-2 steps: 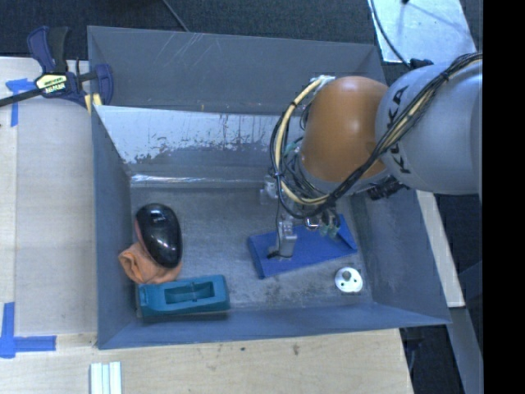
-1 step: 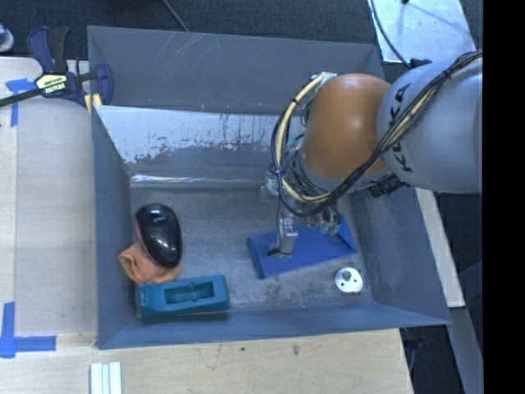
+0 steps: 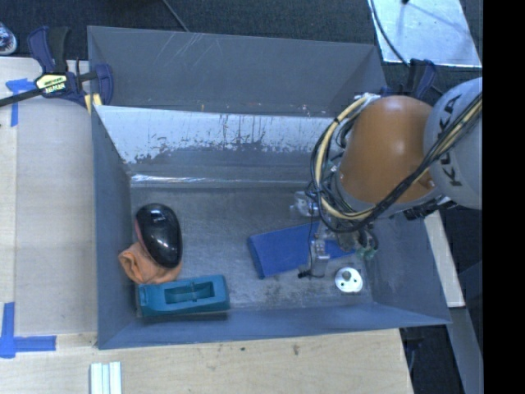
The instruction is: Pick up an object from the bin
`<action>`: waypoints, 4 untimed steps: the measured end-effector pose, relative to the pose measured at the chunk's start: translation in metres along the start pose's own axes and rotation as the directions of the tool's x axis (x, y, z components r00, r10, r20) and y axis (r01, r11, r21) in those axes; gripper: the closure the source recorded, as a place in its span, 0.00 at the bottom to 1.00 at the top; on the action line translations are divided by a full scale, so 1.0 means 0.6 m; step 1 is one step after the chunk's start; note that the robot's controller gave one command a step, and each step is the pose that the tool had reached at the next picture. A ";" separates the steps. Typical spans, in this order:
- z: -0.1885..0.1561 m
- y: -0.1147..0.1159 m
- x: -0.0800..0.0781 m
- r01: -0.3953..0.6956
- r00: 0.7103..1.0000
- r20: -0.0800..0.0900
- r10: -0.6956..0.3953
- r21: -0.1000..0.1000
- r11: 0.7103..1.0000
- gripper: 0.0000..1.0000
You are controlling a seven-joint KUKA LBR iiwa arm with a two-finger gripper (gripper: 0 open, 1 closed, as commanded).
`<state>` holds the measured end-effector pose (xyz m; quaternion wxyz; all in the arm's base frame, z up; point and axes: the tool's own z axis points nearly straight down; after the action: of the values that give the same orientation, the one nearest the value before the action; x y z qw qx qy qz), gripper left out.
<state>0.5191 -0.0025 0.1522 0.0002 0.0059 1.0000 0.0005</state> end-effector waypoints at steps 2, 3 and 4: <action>-0.130 -0.044 -0.047 -0.214 0.977 0.000 0.214 0.001 0.977 0.00; -0.227 -0.051 -0.029 -0.253 0.968 -0.001 0.253 0.002 0.968 0.00; -0.317 -0.034 -0.018 -0.273 0.962 0.002 0.273 0.001 0.962 0.00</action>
Offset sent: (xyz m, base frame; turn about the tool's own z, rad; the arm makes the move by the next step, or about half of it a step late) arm 0.0521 -0.0417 0.1195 0.1758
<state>0.5297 -0.0231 0.3426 0.0009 0.1439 0.9896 0.0000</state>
